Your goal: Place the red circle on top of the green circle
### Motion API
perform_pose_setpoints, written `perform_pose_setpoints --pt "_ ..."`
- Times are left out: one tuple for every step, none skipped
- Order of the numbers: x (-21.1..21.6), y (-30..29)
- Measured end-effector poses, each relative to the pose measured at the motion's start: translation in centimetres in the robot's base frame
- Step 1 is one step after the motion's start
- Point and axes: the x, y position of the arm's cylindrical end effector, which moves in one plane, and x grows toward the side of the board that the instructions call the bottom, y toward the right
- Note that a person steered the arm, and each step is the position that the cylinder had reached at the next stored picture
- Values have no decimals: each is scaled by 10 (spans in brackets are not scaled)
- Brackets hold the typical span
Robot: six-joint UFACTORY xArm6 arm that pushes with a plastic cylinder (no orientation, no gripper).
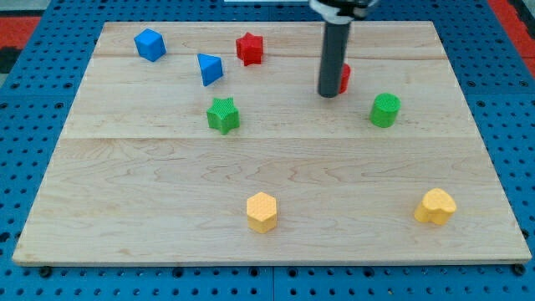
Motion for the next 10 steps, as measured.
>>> perform_pose_setpoints --pt "-24 23" --pt "-59 37" --pt "-66 4" --pt "-93 -32" --pt "-102 -14" --pt "-102 17" --pt "-102 30" --pt "-103 29" --pt "-103 25" --pt "-88 14"
